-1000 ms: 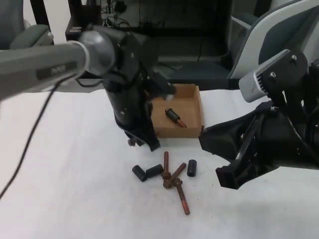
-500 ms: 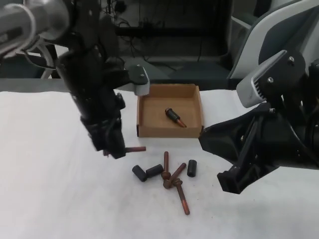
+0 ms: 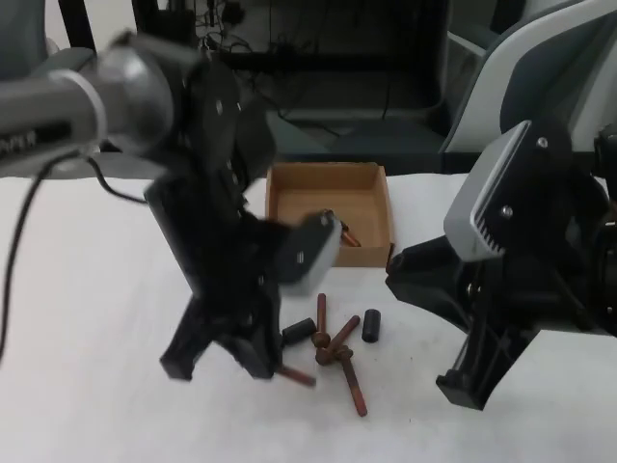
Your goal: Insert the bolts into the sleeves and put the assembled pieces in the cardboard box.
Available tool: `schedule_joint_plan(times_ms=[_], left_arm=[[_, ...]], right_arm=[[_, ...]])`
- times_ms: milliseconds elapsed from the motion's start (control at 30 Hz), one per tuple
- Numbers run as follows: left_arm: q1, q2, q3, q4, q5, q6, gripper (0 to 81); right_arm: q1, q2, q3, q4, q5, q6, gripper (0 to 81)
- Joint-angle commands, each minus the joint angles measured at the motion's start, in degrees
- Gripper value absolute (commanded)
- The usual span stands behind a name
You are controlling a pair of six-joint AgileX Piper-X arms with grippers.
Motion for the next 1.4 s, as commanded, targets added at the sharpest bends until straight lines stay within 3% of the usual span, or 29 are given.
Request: schedule_joint_plan(times_ms=[0, 500, 800, 967, 1133, 1233, 1367], left_arm=[[-1.03, -0.71, 3.45, -4.04, 0.5, 8.62, 1.7], [3.36, -0.59, 10.69, -11.37, -1.66, 37.13, 1.7], [1.39, -0.59, 15.77, -20.93, -2.56, 37.9, 1.7], [1.0, -0.1, 16.39, -24.5, -8.77, 37.61, 1.7], [1.0, 0.08, 16.39, -25.58, -9.73, 35.39, 0.3], [1.0, 0.08, 16.39, -25.56, -9.14, 33.5, 15.4], [1.0, 0.08, 16.39, -25.85, -7.98, 32.63, 54.2]], right_arm=[[-0.31, -0.57, 0.05, -0.81, -0.6, -2.51, 0.6], [-0.31, -0.57, 0.05, -1.56, -0.6, -5.67, 0.6], [-0.31, -0.57, 0.05, -1.56, -0.6, -5.75, 0.6], [-0.31, -0.57, 0.05, -1.56, -0.6, -5.75, 0.6], [-0.31, -0.57, 0.05, -1.56, -0.6, -4.87, 0.6], [-0.31, -0.57, 0.05, -1.56, -0.6, -4.87, 0.6], [-0.31, -0.57, 0.05, -1.56, -0.6, -4.87, 0.6]])
